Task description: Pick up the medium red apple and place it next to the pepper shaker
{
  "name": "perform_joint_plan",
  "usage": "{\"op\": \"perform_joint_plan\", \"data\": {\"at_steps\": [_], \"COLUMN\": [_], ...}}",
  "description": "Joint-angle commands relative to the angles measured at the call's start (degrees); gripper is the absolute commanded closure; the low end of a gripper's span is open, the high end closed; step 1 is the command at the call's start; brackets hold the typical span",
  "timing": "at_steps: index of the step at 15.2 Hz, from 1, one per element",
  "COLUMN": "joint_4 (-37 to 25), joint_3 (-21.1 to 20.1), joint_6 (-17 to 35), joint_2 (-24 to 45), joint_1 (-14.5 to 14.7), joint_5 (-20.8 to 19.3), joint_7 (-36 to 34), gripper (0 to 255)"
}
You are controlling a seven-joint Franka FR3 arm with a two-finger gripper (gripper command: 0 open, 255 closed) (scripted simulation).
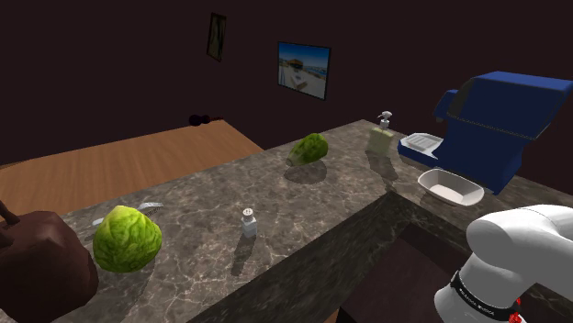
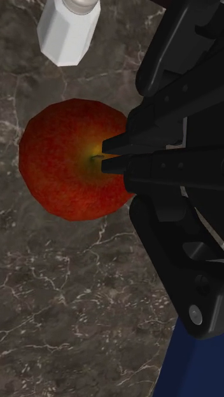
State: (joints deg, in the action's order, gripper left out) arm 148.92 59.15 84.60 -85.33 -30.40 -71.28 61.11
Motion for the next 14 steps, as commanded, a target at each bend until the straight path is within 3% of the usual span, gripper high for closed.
{"op": "perform_joint_plan", "data": {"at_steps": [1, 6, 10, 14], "joint_4": [0.0, 0.0, -3.6, -3.59], "joint_3": [-0.01, 0.0, -7.15, -7.15], "joint_6": [0.0, 0.0, -3.72, -3.71], "joint_2": [0.0, 0.0, 1.69, 1.7], "joint_1": [-0.01, -0.01, 1.31, 1.3], "joint_5": [0.0, 0.0, 6.44, 6.45], "joint_7": [0.0, 0.0, 0.18, 0.18], "gripper": [0, 0, 0, 0]}}
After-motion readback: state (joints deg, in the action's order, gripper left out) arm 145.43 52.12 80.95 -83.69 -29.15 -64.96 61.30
